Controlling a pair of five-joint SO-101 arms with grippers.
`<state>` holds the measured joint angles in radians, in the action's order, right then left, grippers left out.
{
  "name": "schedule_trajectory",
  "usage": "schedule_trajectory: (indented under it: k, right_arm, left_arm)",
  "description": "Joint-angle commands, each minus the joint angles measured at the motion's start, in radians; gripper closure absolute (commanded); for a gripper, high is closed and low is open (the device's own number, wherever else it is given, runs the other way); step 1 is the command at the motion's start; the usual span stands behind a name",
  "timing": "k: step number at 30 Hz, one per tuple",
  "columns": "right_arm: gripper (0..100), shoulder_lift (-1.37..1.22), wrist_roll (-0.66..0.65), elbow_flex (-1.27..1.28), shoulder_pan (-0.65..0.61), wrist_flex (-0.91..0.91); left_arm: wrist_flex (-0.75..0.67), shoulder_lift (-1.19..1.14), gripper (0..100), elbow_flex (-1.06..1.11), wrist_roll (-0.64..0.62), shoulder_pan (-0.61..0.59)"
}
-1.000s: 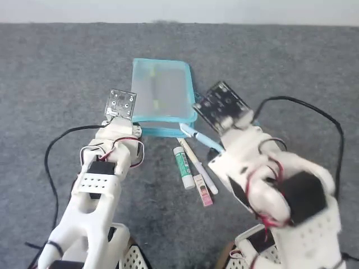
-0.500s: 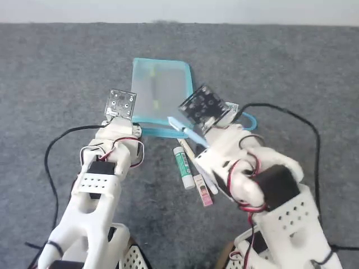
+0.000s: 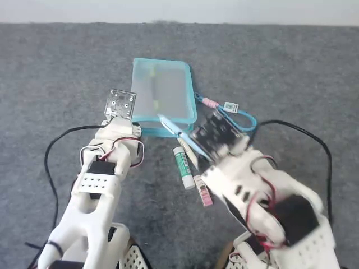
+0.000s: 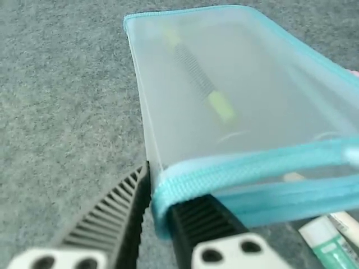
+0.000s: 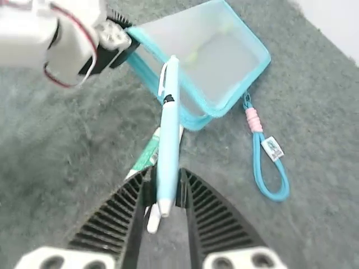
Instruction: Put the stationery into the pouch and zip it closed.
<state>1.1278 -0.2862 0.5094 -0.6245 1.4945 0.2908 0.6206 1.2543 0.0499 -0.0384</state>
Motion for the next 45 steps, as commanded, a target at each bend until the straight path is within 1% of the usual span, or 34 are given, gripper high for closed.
schedule_trajectory:
  k: [1,5,12,15,20,28,34,39,42,45]
  right_arm:
    - [99.0,0.133,-0.058,-0.023,-0.033,0.064]
    - [99.0,0.191,-0.084,0.058,-0.077,0.059]
    - [99.0,0.162,-0.097,0.276,-0.07,-0.136]
    - [99.0,0.13,-0.092,0.288,-0.033,-0.185]
    - [99.0,0.082,-0.043,0.29,0.045,-0.251]
    - [99.0,-0.054,0.012,0.293,0.056,-0.334]
    - [99.0,-0.222,0.132,0.295,0.058,-0.49]
    - [98.9,-0.389,0.313,0.293,0.054,-0.636]
    - [98.6,-0.484,0.348,0.29,0.048,-0.727]
    - [96.6,-0.578,0.35,0.265,0.013,-0.754]
  left_arm:
    - [-0.032,0.002,99,-0.053,-0.008,0.002]
    - [-0.034,0.002,99,-0.053,-0.009,0.002]
    - [-0.032,0.002,99,-0.048,-0.009,-0.003]
    - [-0.034,0.002,99,-0.048,-0.008,-0.003]
    - [-0.034,0.002,99,-0.051,-0.008,0.002]
    - [-0.034,0.002,99,-0.051,-0.008,0.002]
    - [-0.032,0.002,99,-0.051,-0.008,0.002]
    - [-0.034,0.002,99,-0.051,-0.008,0.003]
    - [-0.034,0.002,99,-0.051,-0.008,0.003]
    - [-0.034,0.002,99,-0.051,-0.008,0.003]
